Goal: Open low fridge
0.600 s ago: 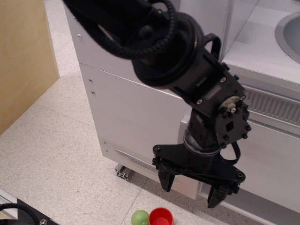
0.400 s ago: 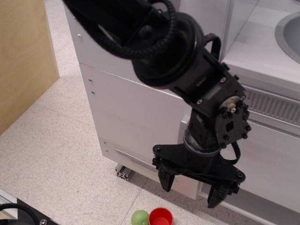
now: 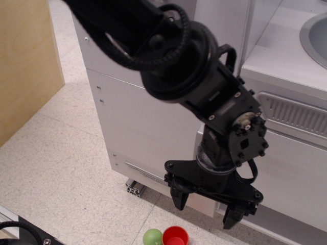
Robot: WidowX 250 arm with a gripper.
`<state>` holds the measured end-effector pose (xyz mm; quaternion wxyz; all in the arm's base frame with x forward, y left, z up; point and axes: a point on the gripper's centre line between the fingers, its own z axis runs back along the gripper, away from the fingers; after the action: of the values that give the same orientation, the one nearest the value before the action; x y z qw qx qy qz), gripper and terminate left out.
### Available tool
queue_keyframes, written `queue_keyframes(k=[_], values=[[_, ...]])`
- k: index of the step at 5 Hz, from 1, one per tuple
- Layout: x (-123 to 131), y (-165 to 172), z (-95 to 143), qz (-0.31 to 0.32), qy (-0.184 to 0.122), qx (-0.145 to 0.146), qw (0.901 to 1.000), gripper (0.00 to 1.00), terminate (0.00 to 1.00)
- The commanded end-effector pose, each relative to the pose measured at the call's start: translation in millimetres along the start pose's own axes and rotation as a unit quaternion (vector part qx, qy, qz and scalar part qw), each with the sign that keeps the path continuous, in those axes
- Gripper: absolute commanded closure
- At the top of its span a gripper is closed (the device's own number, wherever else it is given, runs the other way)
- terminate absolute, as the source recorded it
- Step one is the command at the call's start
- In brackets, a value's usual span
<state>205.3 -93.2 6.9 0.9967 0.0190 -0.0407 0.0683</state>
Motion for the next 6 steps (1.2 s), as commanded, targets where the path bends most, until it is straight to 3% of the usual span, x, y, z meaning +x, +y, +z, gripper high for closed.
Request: queue_keyframes(k=[1,2,3,4,6], values=[[45.8,24.4,-14.7,0.011,-0.034,-0.010,0.9993,0.00,0.00],[69.3,40.5,-26.0,0.013,-0.055,-0.021,0.9982,0.00,0.00],[89.4,45.3,-37.3,-0.004,-0.048,-0.041,0.9980,0.00,0.00],[101.7,45.4,-39.0,-0.009,-0.080,-0.027,0.9964,0.00,0.00],[117.0,40.8,-45.7,-0.007,-0.086,-0.028,0.9959,0.00,0.00]])
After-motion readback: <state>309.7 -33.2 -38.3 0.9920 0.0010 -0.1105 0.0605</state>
